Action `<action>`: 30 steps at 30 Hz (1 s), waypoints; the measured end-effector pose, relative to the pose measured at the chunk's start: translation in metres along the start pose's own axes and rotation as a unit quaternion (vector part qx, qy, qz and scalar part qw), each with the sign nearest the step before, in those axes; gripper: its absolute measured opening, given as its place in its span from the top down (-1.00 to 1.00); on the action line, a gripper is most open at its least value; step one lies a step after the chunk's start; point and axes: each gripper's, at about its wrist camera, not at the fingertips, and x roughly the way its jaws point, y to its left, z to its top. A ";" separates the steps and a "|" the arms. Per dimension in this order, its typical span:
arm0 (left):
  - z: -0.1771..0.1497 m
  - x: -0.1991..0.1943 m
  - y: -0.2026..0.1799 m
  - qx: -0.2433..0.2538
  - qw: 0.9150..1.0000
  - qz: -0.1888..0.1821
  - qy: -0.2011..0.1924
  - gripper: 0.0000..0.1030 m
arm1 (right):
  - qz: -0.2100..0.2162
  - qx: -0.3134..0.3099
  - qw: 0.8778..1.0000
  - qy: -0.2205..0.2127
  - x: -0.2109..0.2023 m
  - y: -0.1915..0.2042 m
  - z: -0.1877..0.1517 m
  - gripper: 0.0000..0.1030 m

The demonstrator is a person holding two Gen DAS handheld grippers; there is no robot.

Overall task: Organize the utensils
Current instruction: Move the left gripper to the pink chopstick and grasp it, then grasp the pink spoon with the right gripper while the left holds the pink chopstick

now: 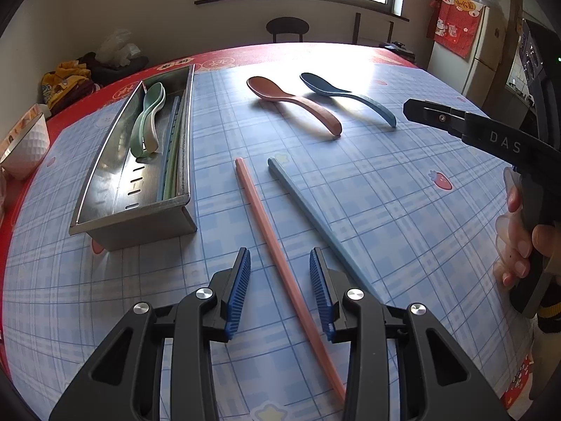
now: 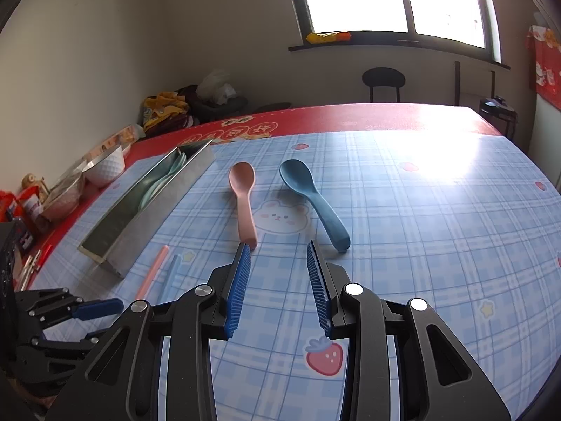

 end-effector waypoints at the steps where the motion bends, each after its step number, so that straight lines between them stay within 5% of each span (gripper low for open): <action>1: 0.000 0.000 0.000 0.000 1.000 0.001 0.000 0.34 | 0.000 0.001 1.000 0.000 0.000 0.000 0.000 0.35; 9: -0.001 -0.001 0.000 -0.001 1.000 0.000 -0.002 0.34 | -0.001 0.003 1.000 0.000 0.001 -0.002 -0.001 0.35; 17: -0.004 -0.006 0.006 -0.020 1.000 -0.015 -0.009 0.87 | -0.001 0.006 1.000 -0.001 0.001 -0.003 -0.001 0.35; 30: -0.011 -0.034 0.031 -0.087 0.991 -0.061 -0.085 0.89 | -0.001 0.000 1.000 0.003 0.003 0.001 0.000 0.34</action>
